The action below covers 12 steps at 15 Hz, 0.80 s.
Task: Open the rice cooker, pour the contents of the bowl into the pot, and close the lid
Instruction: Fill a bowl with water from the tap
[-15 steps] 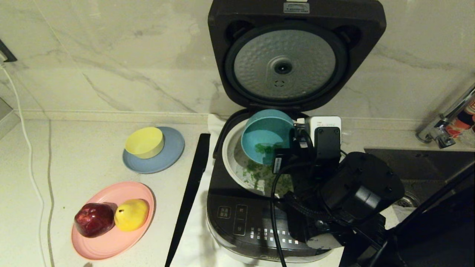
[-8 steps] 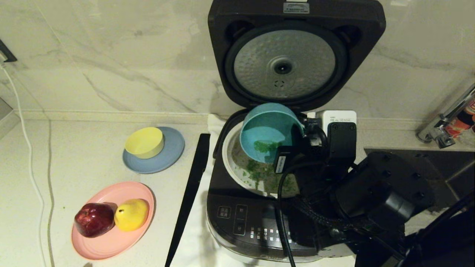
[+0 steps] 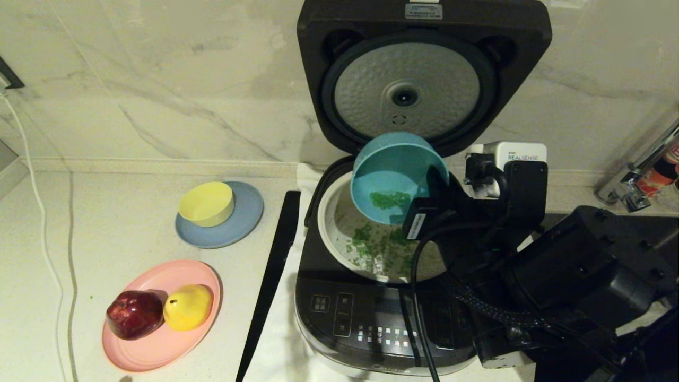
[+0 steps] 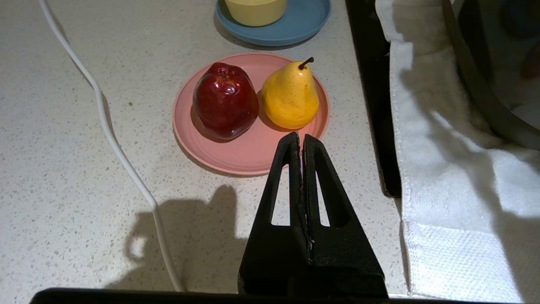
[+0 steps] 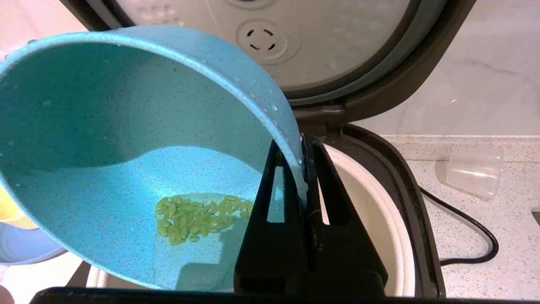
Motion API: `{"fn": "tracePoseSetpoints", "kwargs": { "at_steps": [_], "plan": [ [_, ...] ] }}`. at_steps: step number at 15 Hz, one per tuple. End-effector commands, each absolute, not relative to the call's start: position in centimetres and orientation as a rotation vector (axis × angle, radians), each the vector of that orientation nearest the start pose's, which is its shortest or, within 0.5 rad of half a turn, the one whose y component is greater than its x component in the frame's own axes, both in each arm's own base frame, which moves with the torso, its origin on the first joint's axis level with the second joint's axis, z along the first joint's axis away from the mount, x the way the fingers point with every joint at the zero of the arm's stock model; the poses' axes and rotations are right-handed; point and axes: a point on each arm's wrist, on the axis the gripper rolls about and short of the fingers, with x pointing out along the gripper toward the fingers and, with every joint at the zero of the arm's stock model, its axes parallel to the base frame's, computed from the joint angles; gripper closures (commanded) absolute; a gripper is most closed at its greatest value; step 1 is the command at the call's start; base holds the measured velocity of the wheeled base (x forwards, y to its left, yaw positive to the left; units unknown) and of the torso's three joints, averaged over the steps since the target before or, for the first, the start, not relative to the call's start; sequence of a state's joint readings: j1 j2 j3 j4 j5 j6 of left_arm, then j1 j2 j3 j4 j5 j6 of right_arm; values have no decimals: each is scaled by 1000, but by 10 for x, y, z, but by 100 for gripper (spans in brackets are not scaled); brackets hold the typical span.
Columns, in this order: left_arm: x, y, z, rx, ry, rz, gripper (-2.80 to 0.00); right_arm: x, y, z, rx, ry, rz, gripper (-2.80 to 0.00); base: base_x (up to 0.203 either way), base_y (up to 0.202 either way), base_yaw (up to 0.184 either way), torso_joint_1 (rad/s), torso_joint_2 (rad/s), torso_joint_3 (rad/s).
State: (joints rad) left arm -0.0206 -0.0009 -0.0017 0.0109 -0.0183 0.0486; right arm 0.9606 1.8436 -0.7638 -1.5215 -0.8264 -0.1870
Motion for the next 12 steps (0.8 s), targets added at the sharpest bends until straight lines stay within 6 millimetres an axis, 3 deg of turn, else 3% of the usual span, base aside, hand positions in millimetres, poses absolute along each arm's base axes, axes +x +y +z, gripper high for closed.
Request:
{"fn": "tracePoseSetpoints", "kwargs": {
  "at_steps": [1,4,6,9,12],
  "plan": [
    [-23,0,75,49,7,-39,0,192,247,219,183,-307,102,0,0,0,0,0,0,0],
    [-23,0,75,49,7,-40,0,198,255,198,141,-263,106,0,0,0,0,0,0,0],
    [-23,0,75,49,7,-39,0,194,250,213,167,-294,103,0,0,0,0,0,0,0],
    [-23,0,75,49,7,-39,0,198,259,194,130,-256,113,0,0,0,0,0,0,0],
    [-23,0,75,49,7,-40,0,195,253,218,165,-309,100,0,0,0,0,0,0,0]
  ]
}}
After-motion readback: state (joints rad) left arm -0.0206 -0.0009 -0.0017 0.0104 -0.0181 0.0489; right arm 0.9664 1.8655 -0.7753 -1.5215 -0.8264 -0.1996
